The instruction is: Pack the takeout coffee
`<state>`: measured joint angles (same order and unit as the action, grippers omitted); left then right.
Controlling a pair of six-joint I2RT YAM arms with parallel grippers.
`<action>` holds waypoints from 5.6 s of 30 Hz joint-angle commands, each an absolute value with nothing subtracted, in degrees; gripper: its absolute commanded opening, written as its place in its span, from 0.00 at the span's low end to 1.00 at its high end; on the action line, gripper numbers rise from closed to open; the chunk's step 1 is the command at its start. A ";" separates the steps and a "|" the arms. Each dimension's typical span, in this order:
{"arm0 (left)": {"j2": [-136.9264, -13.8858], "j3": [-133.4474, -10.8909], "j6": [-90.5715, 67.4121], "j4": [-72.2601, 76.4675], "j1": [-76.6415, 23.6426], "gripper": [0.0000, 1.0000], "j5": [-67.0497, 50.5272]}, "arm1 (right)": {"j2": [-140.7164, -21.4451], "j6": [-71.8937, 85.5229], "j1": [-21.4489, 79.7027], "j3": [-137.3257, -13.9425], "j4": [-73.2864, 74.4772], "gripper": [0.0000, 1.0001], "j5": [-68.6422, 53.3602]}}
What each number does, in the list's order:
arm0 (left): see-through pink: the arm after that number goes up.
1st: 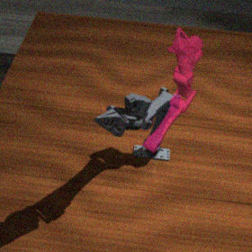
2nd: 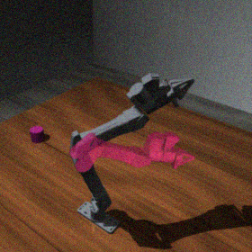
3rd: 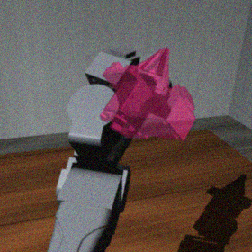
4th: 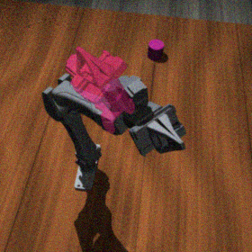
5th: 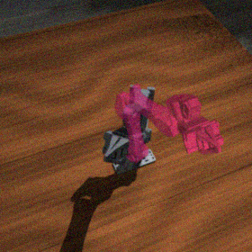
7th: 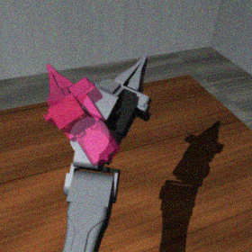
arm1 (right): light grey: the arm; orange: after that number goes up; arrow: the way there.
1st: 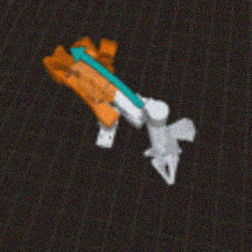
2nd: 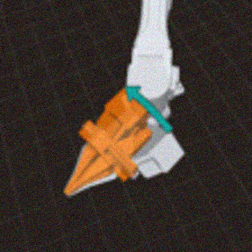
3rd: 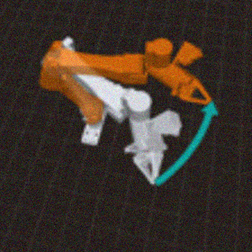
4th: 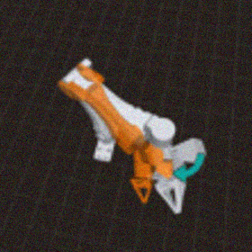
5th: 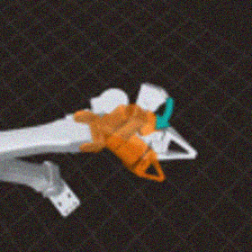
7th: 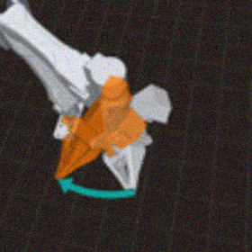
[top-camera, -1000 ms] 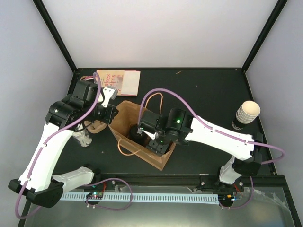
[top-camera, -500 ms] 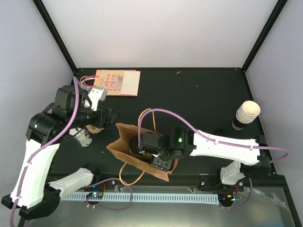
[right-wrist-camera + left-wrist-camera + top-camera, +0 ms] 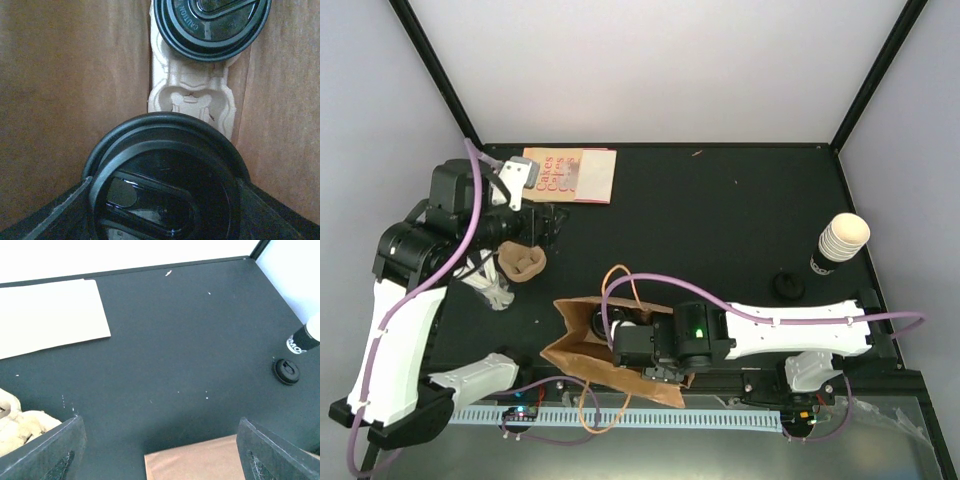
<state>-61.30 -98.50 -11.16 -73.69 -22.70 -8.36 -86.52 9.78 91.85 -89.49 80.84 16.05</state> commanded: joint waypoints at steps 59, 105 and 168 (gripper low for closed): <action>-77.75 -56.73 -11.82 -42.77 -25.17 0.91 -32.73 | -93.99 1.89 108.36 -81.54 75.42 0.57 32.50; -98.25 -71.81 -8.52 -46.17 -24.61 0.77 -29.19 | -87.77 0.11 106.45 -70.94 66.07 0.56 40.06; -112.35 -73.00 -7.29 -47.83 -27.41 0.02 -39.01 | -83.86 -6.84 97.65 -70.85 50.16 0.54 43.69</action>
